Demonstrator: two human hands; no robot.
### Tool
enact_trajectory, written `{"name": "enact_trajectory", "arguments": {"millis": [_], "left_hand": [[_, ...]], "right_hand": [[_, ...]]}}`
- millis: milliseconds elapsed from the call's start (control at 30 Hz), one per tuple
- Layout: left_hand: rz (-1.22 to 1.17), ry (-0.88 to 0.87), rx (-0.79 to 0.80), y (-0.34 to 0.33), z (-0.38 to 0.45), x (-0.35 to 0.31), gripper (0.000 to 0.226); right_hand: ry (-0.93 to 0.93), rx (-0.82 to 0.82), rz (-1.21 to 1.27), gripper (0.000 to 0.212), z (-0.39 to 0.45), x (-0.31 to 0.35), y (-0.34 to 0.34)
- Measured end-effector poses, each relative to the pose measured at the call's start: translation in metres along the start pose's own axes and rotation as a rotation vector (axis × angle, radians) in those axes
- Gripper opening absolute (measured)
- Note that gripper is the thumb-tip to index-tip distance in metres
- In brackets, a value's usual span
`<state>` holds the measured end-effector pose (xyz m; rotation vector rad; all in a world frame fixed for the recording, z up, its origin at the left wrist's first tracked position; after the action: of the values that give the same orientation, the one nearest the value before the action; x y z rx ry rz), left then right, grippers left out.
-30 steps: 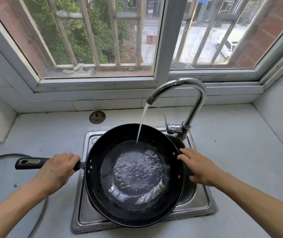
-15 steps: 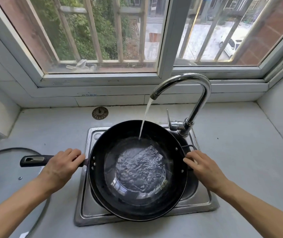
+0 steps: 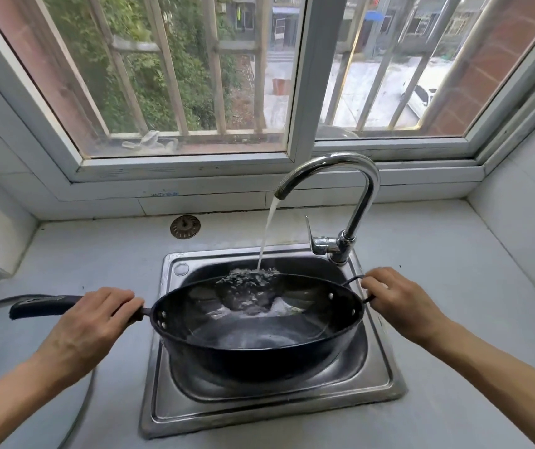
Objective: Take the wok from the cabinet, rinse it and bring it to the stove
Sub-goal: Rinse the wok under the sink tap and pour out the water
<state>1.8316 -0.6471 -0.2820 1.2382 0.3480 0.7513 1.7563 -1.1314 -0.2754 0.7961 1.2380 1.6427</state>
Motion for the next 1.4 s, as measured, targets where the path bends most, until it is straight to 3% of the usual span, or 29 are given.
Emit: {"name": "enact_trajectory", "arguments": {"millis": [200,400,600,733,800,900,1033,1133,1400], "left_hand": [[-0.101,0.046,0.015,0.004,0.004,0.005,0.026],[-0.148,0.052,0.058,0.000,0.007,0.006,0.025],[-0.243,0.071,0.150,-0.013,0.017,0.015,0.026],[-0.345,0.148,0.278,-0.031,0.023,0.032,0.020],[-0.421,0.257,0.366,-0.037,0.028,0.036,0.030],[-0.509,0.382,0.461,-0.041,0.030,0.040,0.030],[-0.556,0.332,0.450,-0.044,0.027,0.045,0.037],[-0.562,0.315,0.478,-0.044,0.032,0.047,0.022],[-0.570,0.306,0.569,-0.050,0.043,0.049,0.017]], "right_hand": [[0.028,0.070,0.047,0.045,0.007,-0.006,0.004],[0.097,0.218,0.061,0.042,0.004,-0.009,-0.001],[0.072,0.267,0.128,0.047,0.009,-0.019,-0.010],[0.076,0.245,0.165,0.063,0.019,-0.022,-0.011],[0.063,0.195,0.170,0.073,0.025,-0.025,-0.011],[0.093,0.129,0.174,0.075,0.034,-0.028,-0.009],[0.137,0.106,0.143,0.078,0.037,-0.029,-0.009],[0.141,0.084,0.150,0.080,0.037,-0.030,-0.014],[0.123,0.073,0.174,0.089,0.045,-0.043,-0.031]]}}
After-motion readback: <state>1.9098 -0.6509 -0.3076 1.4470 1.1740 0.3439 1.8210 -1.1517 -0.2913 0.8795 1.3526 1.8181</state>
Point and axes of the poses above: each hand's wrist, its own z-axis towards the middle knuckle, its own y-axis out of the back of the hand, x = y × z, the point moved 4 cm from there along z, towards the middle knuckle, and after that the axes turned 2 degrees about y, right-handed, at the moved point
